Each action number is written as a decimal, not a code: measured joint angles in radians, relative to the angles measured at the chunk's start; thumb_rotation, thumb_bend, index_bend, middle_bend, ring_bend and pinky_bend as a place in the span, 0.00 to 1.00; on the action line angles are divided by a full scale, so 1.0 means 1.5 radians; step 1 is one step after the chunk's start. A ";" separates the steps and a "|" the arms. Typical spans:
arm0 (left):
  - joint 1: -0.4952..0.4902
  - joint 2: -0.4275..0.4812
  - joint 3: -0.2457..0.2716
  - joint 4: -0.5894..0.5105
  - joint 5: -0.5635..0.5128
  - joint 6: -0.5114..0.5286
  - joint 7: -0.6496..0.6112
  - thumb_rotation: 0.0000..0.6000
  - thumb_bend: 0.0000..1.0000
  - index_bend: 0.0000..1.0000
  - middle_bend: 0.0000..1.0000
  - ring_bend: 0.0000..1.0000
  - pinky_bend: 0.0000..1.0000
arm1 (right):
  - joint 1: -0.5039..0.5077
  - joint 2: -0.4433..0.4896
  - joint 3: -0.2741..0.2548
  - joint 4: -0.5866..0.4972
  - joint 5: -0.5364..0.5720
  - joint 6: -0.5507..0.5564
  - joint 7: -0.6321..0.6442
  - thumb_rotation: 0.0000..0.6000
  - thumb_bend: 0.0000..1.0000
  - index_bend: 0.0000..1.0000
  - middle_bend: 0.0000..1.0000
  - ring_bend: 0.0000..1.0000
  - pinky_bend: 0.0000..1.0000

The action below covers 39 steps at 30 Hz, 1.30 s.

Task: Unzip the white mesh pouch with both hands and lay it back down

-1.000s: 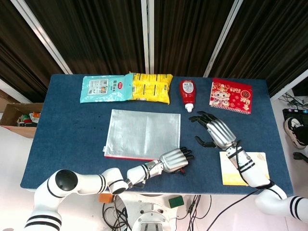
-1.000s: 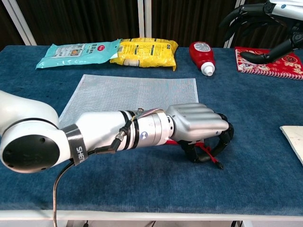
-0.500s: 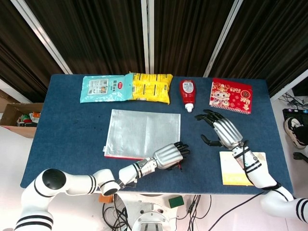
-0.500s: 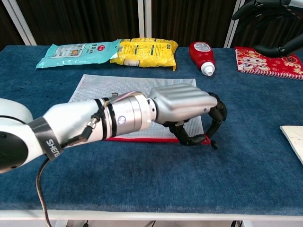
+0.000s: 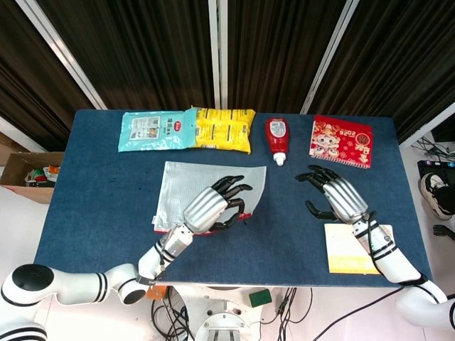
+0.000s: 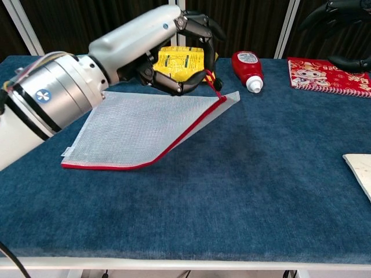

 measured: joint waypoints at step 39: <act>0.058 0.026 -0.056 -0.084 -0.010 0.036 0.016 1.00 0.55 0.65 0.18 0.06 0.15 | 0.219 -0.181 0.115 0.004 0.171 -0.246 -0.145 1.00 0.30 0.52 0.40 0.11 0.24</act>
